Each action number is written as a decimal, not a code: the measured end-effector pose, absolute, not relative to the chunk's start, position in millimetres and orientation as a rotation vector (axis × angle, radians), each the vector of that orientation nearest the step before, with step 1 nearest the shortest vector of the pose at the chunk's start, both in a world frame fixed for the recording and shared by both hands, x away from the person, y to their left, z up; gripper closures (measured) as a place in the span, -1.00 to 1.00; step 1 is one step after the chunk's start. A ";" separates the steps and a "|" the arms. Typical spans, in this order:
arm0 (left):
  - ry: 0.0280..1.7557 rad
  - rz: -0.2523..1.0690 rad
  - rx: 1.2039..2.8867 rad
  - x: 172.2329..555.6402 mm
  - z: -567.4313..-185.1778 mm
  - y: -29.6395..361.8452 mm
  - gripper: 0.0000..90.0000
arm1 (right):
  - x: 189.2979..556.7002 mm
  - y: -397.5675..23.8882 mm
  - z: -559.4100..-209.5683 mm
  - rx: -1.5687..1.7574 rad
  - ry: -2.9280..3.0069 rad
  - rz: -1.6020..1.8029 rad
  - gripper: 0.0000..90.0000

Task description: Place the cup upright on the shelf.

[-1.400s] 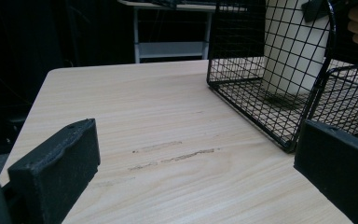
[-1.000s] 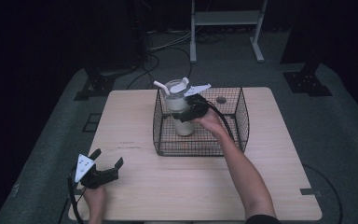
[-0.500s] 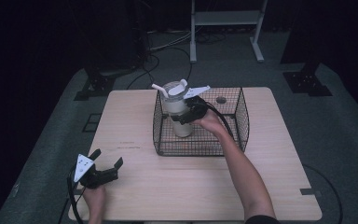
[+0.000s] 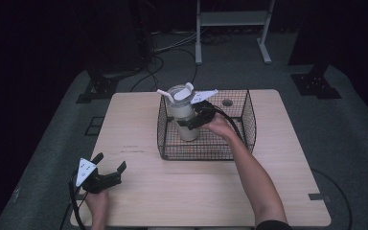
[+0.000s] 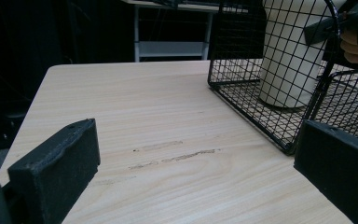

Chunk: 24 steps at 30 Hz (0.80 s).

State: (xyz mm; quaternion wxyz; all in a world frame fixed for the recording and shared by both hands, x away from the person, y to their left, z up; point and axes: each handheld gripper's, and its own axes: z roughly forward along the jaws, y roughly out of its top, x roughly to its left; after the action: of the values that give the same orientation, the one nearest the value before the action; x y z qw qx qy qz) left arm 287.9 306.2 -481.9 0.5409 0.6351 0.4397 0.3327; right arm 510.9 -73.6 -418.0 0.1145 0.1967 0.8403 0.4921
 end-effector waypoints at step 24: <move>1.040 0.789 1.511 287.5 -481.8 306.2 -1.00 | 504.8 -86.2 -419.1 0.588 2.477 1.424 -0.81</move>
State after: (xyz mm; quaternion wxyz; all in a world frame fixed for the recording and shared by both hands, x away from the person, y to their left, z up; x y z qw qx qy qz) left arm 287.5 306.2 -481.8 0.5418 0.6360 0.4378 0.3321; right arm 504.8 -86.2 -419.1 0.1120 0.2002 0.8439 0.4850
